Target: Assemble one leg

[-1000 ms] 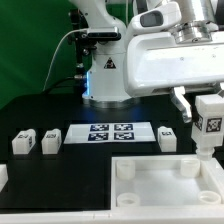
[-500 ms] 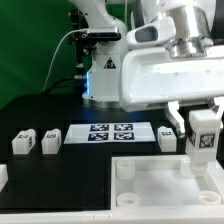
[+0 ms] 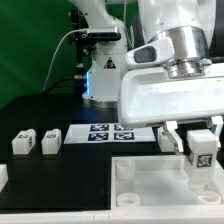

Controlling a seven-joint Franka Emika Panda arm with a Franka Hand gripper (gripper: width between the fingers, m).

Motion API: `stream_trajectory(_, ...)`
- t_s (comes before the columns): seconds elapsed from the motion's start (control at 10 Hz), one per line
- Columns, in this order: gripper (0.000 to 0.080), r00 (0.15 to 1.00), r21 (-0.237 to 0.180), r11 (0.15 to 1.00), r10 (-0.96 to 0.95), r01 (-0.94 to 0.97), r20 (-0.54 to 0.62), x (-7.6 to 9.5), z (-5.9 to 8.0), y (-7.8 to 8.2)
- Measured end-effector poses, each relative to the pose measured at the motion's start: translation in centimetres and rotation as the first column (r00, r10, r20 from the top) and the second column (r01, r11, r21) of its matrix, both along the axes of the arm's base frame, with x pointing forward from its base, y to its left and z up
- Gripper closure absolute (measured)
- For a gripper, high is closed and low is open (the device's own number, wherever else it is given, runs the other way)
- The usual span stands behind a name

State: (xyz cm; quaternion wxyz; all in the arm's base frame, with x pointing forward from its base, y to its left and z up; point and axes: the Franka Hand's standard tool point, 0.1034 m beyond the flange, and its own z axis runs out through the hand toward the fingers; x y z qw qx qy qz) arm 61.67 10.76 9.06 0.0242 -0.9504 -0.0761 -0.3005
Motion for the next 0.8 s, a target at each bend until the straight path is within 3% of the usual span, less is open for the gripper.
stream_trajectory(0.3, 0.0508, 1.0, 0.004, 1.0, 0.011, -0.011, 0.001, 0.7, 0.3, 0.9)
stream_trajectory(0.8, 0.0508, 1.0, -0.001, 1.0, 0.014, -0.014, -0.01, 0.1, -1.6, 1.0)
